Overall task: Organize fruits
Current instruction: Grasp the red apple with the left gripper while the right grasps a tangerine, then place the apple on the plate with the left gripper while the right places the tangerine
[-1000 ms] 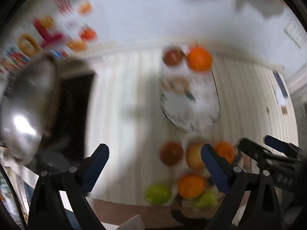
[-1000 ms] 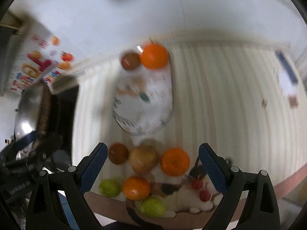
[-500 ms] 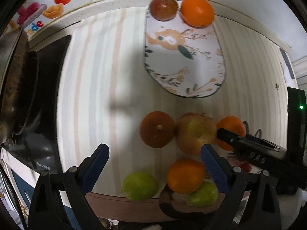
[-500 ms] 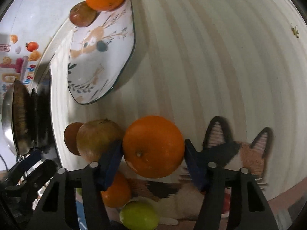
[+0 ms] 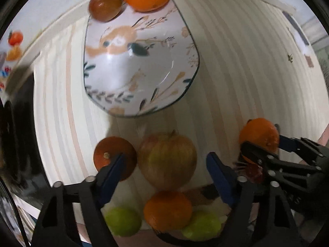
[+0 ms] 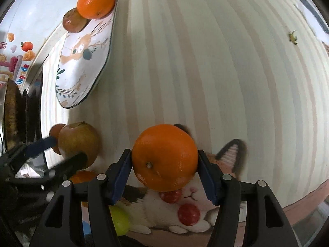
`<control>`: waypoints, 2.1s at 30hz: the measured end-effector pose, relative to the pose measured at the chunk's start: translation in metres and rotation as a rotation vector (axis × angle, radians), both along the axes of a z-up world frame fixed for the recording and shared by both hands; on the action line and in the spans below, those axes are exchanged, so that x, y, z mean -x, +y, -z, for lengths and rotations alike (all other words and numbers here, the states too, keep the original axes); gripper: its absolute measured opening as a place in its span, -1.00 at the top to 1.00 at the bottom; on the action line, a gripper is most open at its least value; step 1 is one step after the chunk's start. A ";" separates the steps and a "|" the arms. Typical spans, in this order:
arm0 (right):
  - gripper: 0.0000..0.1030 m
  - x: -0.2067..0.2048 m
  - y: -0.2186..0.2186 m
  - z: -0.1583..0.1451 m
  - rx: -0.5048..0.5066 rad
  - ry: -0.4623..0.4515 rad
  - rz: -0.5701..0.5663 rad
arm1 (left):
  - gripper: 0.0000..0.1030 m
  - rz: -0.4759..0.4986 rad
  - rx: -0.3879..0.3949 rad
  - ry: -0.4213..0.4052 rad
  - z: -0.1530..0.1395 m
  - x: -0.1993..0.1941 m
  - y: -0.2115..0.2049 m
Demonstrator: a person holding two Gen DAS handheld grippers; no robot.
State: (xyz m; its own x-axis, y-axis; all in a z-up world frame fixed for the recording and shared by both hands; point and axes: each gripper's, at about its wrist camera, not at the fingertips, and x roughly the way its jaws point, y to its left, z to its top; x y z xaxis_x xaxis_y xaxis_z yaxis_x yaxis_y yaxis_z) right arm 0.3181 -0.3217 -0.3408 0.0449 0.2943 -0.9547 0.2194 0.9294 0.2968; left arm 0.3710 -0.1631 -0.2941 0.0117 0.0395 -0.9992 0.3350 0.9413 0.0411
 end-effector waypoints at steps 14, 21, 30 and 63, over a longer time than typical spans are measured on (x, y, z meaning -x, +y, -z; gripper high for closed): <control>-0.27 -0.003 -0.021 0.000 -0.014 0.010 0.001 | -0.22 -0.036 -0.054 0.030 0.026 -0.016 0.011; -0.29 -0.006 -0.025 0.009 -0.026 0.054 0.027 | -0.22 -0.083 -0.012 0.042 0.024 -0.011 0.033; -0.27 -0.007 -0.023 0.007 -0.006 0.033 0.031 | -0.21 -0.089 -0.010 0.043 0.021 -0.010 0.037; -0.27 -0.220 0.086 -0.027 0.025 -0.085 -0.145 | -0.22 -0.336 0.119 0.060 0.007 -0.198 0.100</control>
